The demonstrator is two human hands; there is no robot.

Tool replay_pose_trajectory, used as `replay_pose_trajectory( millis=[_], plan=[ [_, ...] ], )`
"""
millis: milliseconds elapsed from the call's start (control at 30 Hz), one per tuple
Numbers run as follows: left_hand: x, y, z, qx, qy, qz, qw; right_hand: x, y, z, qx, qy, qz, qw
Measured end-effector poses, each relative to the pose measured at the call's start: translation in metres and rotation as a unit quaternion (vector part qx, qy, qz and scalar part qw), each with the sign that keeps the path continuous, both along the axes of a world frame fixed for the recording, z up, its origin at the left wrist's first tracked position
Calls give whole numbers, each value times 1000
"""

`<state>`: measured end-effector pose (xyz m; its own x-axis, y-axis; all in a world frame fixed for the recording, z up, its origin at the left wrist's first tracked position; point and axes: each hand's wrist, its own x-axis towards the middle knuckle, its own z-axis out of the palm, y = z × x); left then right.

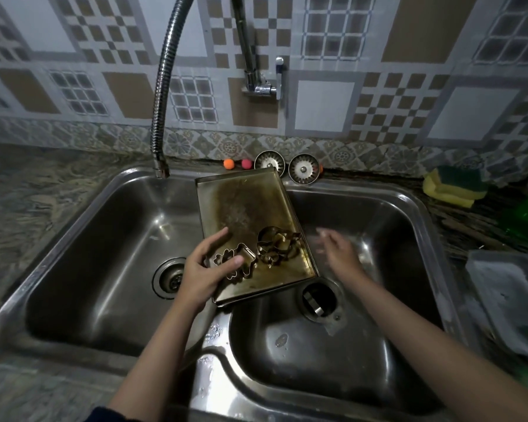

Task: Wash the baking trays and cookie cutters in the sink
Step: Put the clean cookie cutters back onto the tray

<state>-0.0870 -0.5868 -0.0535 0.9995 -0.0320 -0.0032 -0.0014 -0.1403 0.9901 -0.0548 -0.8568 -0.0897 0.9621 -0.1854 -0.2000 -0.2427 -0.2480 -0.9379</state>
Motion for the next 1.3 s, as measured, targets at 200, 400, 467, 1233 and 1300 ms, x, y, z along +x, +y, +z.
replay_pose_trajectory(
  millis=[200,400,467,1233,1300],
  plan=[
    [-4,4,-1,1,0,18,1000,-29,-12,-82,-238,128,94,958],
    [-3,3,-3,-9,1,29,1000,-37,-14,-116,-312,157,133,928],
    [-3,4,-4,-11,1,29,1000,-38,-16,-121,-311,146,120,932],
    [-10,-22,12,-26,-16,4,1000,-29,33,99,-46,-156,116,980],
    [-9,-25,11,-21,-20,-4,1000,-26,32,93,-152,-182,92,967]
  ],
)
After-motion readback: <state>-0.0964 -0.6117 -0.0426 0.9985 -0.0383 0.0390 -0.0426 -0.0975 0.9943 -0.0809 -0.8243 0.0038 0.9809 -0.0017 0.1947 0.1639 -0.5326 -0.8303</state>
